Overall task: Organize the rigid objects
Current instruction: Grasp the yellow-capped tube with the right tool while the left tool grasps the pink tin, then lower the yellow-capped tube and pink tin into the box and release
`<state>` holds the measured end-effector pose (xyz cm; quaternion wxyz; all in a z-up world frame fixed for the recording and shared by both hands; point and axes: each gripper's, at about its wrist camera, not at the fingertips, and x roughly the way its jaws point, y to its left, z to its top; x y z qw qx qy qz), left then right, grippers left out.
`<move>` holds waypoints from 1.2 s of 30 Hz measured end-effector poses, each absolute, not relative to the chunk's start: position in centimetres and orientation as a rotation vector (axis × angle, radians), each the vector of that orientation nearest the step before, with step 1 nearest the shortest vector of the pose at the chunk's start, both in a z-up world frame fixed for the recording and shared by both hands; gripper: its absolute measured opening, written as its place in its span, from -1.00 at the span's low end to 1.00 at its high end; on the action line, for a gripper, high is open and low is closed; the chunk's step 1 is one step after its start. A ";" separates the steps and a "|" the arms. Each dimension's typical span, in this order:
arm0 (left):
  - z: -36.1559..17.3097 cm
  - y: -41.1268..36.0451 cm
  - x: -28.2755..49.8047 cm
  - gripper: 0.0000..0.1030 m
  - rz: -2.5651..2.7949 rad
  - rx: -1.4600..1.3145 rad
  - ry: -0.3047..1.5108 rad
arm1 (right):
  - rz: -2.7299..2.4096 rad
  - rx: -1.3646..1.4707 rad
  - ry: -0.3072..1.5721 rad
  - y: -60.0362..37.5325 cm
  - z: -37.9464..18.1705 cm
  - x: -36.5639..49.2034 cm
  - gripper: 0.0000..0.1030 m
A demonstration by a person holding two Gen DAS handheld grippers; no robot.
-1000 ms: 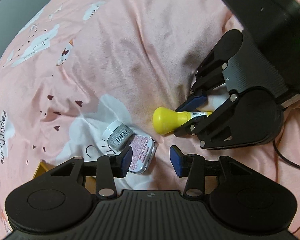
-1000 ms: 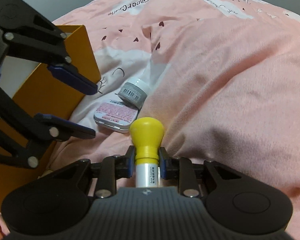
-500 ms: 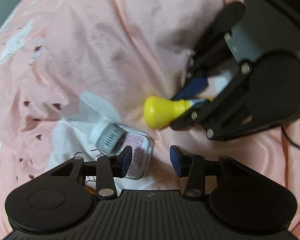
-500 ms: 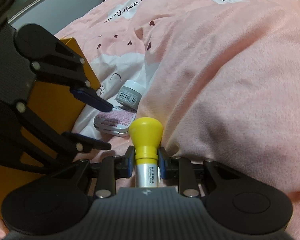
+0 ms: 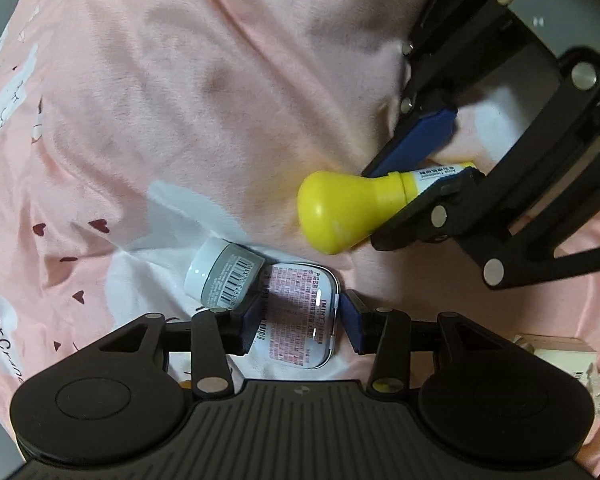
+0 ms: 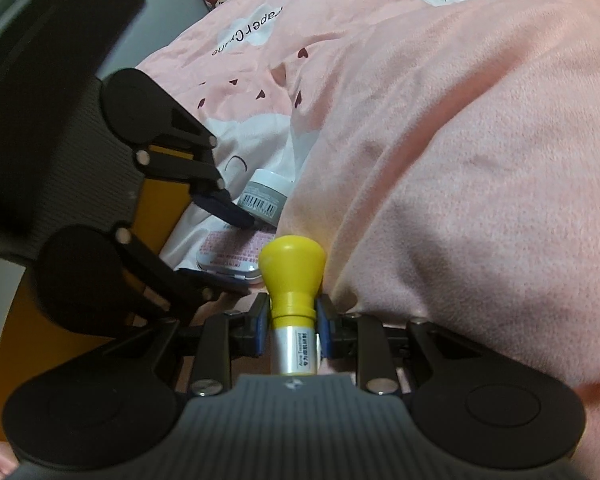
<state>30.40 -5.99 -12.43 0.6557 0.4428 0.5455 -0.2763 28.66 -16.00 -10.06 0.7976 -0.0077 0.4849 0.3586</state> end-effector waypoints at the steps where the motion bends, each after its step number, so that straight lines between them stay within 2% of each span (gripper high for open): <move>1: -12.7 -6.1 30.3 0.10 -0.620 1.017 1.235 | 0.771 -0.014 1.039 -16.3 -10.0 28.6 -0.56; 7: -14.6 -7.6 29.6 0.15 -0.572 1.099 1.222 | 0.774 0.002 1.040 -15.8 -10.3 28.8 -0.55; 9: -14.3 -7.5 29.5 -0.05 -0.569 1.078 1.219 | 0.774 0.002 1.037 -15.9 -10.3 28.8 -0.55; 13: -13.0 -6.3 29.8 -0.17 -0.571 1.032 1.202 | 0.774 0.000 1.031 -15.8 -10.1 28.5 -0.52; 14: -12.6 -5.9 29.8 -0.37 -0.570 1.015 1.198 | 0.774 0.001 1.030 -15.8 -10.1 28.5 -0.50; 16: -12.1 -5.3 29.8 -0.49 -0.562 0.995 1.179 | 0.776 0.009 1.029 -15.8 -10.0 28.5 -0.45; 22: -13.5 -5.3 30.6 -0.51 -0.521 1.002 1.170 | 0.771 0.006 1.023 -15.2 -10.3 28.8 -0.43; 25: -13.2 -5.2 30.5 -0.59 -0.515 0.970 1.158 | 0.772 -0.013 1.018 -15.0 -10.3 28.6 -0.44; 36: -5.7 -2.7 28.7 -0.61 -0.550 0.709 1.069 | 0.762 -0.003 0.969 -15.4 -7.6 26.7 -0.46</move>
